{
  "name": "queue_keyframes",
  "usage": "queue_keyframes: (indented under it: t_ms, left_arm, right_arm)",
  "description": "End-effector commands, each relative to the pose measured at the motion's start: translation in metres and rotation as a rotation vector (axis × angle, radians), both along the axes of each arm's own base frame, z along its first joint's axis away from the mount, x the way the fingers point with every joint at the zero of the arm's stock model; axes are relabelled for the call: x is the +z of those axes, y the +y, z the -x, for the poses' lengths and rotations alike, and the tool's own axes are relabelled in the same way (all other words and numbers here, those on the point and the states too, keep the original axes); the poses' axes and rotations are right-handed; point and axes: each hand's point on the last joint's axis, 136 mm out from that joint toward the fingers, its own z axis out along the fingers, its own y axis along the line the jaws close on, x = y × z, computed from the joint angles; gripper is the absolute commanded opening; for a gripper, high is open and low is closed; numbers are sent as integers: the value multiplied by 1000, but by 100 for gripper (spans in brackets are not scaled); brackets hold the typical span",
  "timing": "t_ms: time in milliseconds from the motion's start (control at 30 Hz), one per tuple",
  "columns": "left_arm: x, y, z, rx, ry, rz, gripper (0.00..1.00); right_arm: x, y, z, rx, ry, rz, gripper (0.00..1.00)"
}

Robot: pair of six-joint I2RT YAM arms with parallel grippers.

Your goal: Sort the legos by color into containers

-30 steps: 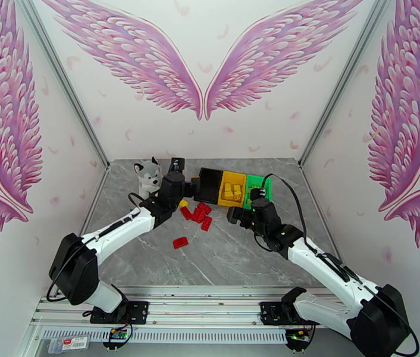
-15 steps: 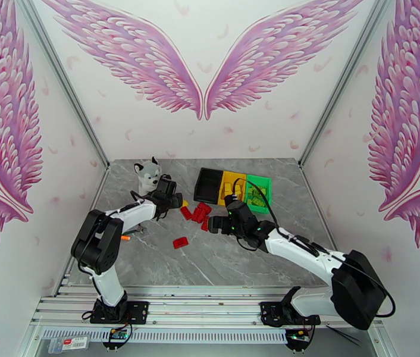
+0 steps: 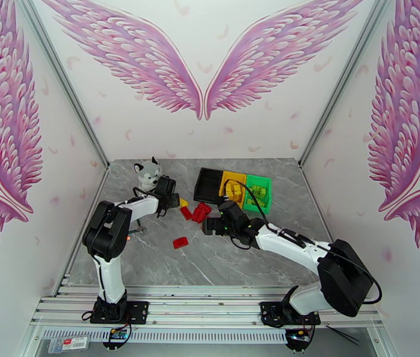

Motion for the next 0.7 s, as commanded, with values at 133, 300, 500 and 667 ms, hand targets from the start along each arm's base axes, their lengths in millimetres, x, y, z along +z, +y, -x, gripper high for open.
queue_keyframes:
  t_ms: [133, 300, 500, 667]
  left_arm:
    - [3, -9, -21, -5, -18, 17, 49]
    - [-2, -5, -23, 2, -10, 12, 42]
    - [-6, -6, -25, -3, 1, 18, 47]
    - [-8, -6, -27, -4, 4, 13, 55]
  right_arm:
    - [7, 3, -3, 6, -19, 18, 97]
    - [10, 0, -4, -5, -27, 23, 96]
    - [10, -4, -6, -22, -33, 37, 96]
    - [10, -5, -6, -24, -37, 46, 96]
